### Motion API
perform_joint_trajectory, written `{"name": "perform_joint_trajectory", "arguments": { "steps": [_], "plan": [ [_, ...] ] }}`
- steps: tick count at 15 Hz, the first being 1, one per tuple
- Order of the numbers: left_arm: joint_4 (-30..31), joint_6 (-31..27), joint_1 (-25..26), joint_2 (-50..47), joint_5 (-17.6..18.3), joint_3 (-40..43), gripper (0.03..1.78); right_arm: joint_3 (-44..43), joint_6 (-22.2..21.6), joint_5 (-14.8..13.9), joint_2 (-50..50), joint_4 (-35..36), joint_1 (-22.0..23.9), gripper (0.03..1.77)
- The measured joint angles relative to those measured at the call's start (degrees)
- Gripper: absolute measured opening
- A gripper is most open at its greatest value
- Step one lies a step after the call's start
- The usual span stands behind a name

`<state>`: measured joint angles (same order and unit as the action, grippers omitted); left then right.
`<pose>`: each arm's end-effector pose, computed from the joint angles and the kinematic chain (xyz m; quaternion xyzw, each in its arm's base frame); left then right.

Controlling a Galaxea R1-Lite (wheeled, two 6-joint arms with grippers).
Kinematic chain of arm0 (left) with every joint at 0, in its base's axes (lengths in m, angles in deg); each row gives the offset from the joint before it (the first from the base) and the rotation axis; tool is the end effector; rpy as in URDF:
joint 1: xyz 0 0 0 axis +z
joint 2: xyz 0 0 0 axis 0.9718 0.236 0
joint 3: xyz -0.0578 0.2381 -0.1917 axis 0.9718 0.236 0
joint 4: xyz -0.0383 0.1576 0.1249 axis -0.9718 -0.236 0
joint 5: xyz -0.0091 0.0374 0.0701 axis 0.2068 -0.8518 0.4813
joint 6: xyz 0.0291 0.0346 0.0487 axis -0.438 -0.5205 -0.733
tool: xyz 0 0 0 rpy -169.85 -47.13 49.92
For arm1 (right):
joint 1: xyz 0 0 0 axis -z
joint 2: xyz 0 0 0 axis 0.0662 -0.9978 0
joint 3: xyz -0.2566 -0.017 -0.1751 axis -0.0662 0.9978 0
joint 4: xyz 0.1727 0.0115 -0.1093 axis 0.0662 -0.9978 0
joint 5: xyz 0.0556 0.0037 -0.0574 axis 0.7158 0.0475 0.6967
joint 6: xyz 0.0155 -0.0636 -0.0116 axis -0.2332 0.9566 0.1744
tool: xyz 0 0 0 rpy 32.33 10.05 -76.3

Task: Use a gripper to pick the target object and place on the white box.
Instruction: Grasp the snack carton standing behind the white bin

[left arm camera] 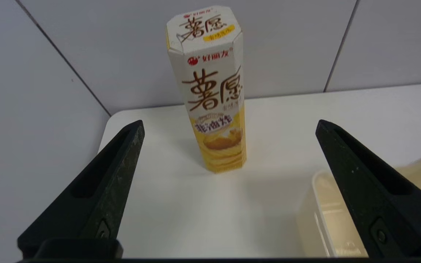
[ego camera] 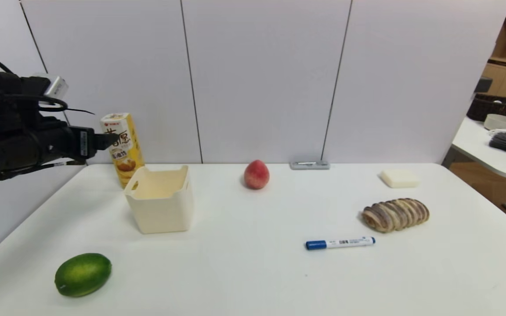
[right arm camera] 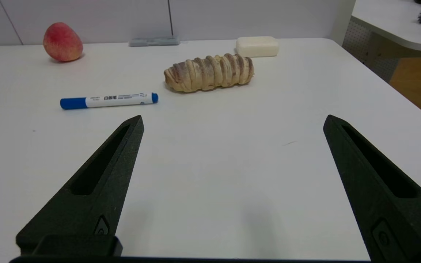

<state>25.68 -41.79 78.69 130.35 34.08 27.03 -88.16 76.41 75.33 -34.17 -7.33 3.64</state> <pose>0.3527 0.0134 0.2252 0.0573 0.1131 0.0063 0.9919 0.0255 -0.0005 0.0774 0.0078 -0.0072 -0.0038 0.9999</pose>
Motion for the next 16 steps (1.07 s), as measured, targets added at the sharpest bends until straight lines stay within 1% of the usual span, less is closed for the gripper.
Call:
{"name": "perform_joint_trajectory", "arguments": {
  "steps": [3, 5, 7, 9, 13, 16],
  "plan": [
    [14.4, 1.91, -0.06, 7.97, 1.79, 0.0, 1.69, 0.0, 0.02, -0.02, 0.0, 0.02, 0.0, 1.7],
    [23.49, 2.9, -0.04, 12.41, 2.02, 0.3, 1.69, 0.0, 0.02, 0.0, 0.0, 0.02, 0.0, 1.7],
    [30.62, 4.06, 0.0, 16.18, 2.01, 0.77, 1.69, 0.0, 0.0, -0.02, 0.0, 0.0, 0.0, 1.7],
    [34.82, 4.33, 0.07, 19.24, 1.99, 0.88, 1.69, 0.0, 0.04, -0.02, 0.0, 0.02, 0.0, 1.7],
    [39.03, 3.97, 0.77, 23.54, 1.99, 0.05, 1.69, 0.0, 0.04, 0.0, 0.0, 0.05, 0.0, 1.7],
    [39.28, 3.45, 1.43, 24.98, 1.96, -0.41, 1.69, 0.0, 0.06, -0.02, 0.0, 0.0, 0.0, 1.7]
  ]
}}
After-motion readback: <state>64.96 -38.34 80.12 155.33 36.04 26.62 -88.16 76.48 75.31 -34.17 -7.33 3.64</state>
